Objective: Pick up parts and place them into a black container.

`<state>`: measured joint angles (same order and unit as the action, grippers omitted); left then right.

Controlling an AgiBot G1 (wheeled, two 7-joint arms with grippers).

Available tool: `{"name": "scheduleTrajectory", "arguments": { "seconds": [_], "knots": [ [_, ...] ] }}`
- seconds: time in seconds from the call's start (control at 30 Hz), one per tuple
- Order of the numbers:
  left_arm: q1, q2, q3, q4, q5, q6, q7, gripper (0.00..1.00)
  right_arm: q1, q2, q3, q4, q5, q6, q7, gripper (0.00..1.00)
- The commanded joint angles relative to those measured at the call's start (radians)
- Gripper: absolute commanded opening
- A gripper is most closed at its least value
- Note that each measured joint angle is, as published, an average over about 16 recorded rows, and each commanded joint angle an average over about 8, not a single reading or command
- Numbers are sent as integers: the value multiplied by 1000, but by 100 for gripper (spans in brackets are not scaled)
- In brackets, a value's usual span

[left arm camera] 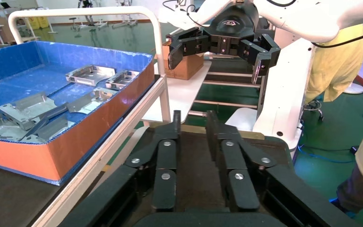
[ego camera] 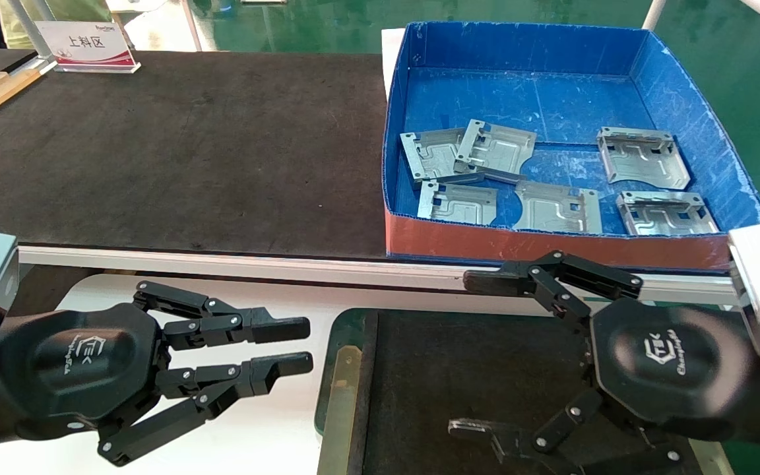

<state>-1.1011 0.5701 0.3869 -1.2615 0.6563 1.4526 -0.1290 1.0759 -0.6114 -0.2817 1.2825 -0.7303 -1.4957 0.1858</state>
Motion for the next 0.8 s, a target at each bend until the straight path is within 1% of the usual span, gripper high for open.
{"name": "scheduleTrajectory", "arguments": {
  "seconds": [0.03,0.3,0.33,0.57,0.6,0.8],
  "knots": [
    [0,0,0,0,0,0,0,0,0,0,0,0,0,0,0,100],
    [0,0,0,0,0,0,0,0,0,0,0,0,0,0,0,100],
    [0,0,0,0,0,0,0,5,0,0,0,0,0,0,0,100],
    [0,0,0,0,0,0,0,92,0,0,0,0,0,0,0,100],
    [0,0,0,0,0,0,0,100,0,0,0,0,0,0,0,100],
    [0,0,0,0,0,0,0,100,0,0,0,0,0,0,0,100]
  ]
}}
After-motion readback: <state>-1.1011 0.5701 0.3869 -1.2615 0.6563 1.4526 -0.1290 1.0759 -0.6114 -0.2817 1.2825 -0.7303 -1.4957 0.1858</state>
